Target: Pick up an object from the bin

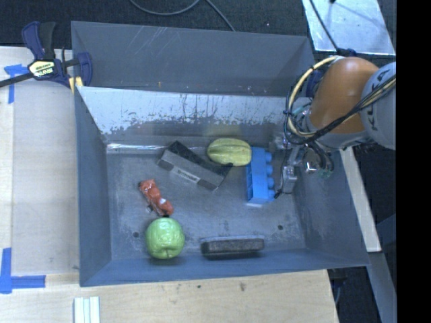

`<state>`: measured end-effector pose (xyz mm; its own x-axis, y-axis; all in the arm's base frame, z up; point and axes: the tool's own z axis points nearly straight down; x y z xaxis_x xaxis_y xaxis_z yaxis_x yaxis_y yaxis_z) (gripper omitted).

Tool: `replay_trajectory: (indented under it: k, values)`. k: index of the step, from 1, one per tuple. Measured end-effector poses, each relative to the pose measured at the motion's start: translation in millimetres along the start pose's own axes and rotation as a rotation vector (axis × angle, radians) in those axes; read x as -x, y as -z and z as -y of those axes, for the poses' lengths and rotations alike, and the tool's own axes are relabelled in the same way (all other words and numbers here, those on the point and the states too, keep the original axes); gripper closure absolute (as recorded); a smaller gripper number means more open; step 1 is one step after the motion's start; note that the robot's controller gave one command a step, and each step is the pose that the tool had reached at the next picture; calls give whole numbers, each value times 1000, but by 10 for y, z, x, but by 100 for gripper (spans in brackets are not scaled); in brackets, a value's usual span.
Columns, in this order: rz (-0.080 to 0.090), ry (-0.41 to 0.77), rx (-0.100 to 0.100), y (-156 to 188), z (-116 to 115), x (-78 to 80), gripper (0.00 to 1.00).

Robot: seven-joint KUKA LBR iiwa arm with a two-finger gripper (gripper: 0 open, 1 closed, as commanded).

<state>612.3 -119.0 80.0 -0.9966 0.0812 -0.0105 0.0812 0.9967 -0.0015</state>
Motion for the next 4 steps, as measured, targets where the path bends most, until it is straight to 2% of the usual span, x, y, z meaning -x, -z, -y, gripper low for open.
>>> replay_trajectory:
  k: [1,2,3,4]
  values:
    - [-1,194,1,-53,-86,86,0]
    - [-1,248,1,-26,-259,-4,0]
    - [-2,-34,1,-44,-403,-25,0]
    - [-1,47,0,-61,-483,-36,0]
